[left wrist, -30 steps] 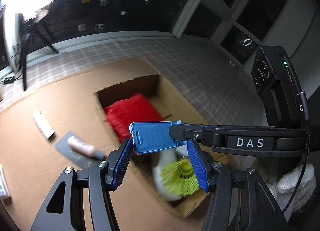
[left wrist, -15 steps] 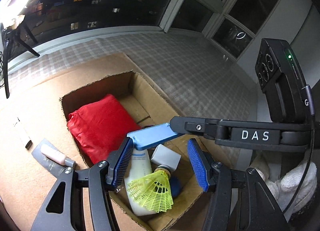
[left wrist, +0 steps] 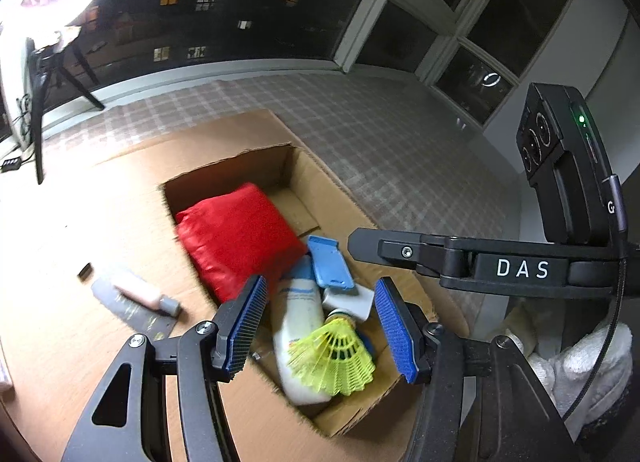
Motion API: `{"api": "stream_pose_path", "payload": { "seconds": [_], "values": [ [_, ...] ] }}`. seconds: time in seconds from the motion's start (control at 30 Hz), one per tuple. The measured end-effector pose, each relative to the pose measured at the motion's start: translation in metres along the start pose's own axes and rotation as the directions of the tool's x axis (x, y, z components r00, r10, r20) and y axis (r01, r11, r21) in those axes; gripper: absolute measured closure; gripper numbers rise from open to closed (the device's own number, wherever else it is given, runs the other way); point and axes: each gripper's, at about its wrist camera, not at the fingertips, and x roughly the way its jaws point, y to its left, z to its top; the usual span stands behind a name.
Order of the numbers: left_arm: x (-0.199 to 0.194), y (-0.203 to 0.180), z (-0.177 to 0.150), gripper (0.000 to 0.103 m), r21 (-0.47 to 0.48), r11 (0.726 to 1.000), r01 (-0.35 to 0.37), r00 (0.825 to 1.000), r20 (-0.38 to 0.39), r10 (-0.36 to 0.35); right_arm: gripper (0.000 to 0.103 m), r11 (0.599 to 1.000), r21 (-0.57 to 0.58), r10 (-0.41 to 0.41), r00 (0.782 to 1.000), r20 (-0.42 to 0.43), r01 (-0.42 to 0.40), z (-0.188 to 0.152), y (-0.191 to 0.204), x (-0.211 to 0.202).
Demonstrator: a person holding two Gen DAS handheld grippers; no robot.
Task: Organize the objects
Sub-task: 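Open the right tool to drop the blue stand into the box, then move the right tool to the pink tube lying on the black card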
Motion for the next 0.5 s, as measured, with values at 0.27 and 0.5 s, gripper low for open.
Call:
{"api": "stream_pose_path", "payload": {
  "seconds": [0.27, 0.5],
  "values": [
    [-0.043, 0.039, -0.017, 0.043, -0.065, 0.997, -0.050, 0.998, 0.035, 0.052, 0.054, 0.997, -0.071, 0.016, 1.000, -0.013, -0.017, -0.012, 0.036, 0.010],
    [-0.089, 0.091, -0.048, 0.042, -0.149, 0.982, -0.120, 0.990, 0.052, 0.129, 0.054, 0.992, -0.113, 0.051, 0.999, -0.015, -0.052, -0.020, 0.070, 0.020]
  ]
}}
